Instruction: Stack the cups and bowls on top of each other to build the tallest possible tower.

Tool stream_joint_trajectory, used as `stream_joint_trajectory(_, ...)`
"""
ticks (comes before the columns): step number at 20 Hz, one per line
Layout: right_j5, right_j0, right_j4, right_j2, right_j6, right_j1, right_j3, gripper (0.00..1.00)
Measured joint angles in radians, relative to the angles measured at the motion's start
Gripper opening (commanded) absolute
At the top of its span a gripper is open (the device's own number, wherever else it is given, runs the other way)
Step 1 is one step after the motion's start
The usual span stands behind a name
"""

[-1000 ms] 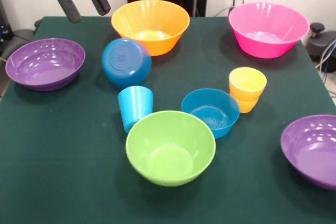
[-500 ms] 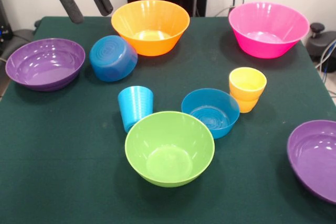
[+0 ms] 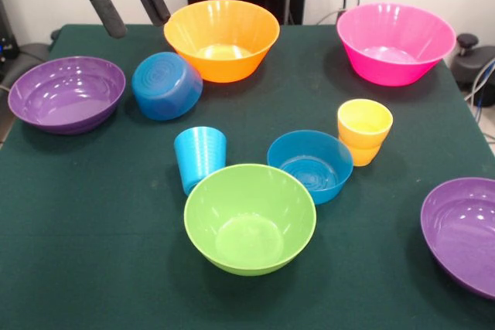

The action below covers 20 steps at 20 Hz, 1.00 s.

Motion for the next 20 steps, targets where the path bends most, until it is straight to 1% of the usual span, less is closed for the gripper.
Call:
stream_joint_trajectory(13,-0.012,-0.001,0.0,0.0,0.0,0.0,0.013,1.0)
stream_joint_trajectory(17,-0.031,-0.003,-0.001,0.0,0.0,0.0,0.032,1.0)
stream_joint_trajectory(20,-0.086,-0.011,-0.01,0.0,0.0,-0.001,0.071,1.0)
